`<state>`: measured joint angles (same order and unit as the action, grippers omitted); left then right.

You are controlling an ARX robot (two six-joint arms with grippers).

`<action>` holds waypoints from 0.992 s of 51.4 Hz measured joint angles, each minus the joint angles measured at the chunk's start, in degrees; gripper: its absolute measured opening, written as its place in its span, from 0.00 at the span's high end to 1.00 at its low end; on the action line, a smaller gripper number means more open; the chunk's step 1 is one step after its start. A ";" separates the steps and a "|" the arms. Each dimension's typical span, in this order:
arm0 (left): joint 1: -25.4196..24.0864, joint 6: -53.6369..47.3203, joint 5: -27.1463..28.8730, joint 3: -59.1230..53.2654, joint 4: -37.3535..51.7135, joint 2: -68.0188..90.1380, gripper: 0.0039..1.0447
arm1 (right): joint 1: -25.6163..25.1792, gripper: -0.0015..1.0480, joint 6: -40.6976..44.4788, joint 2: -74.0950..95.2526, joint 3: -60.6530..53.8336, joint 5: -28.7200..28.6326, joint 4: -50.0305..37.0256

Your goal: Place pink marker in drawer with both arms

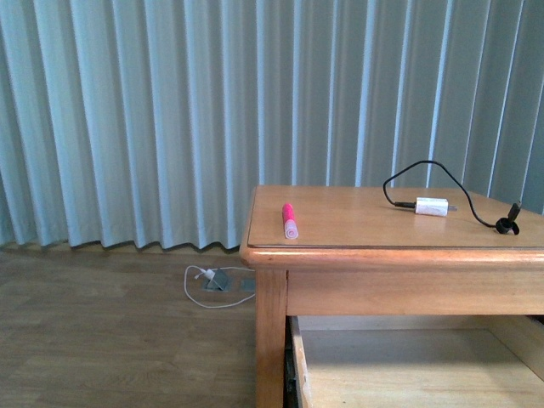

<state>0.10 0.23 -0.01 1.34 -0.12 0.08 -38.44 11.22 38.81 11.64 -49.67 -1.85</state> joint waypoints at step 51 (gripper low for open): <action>14.19 2.36 7.67 38.84 26.51 69.81 0.05 | -0.07 0.08 0.00 -0.20 0.00 -0.13 0.00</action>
<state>14.28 2.59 7.66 40.18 26.39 69.89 -38.50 11.22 38.61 11.64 -49.80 -1.85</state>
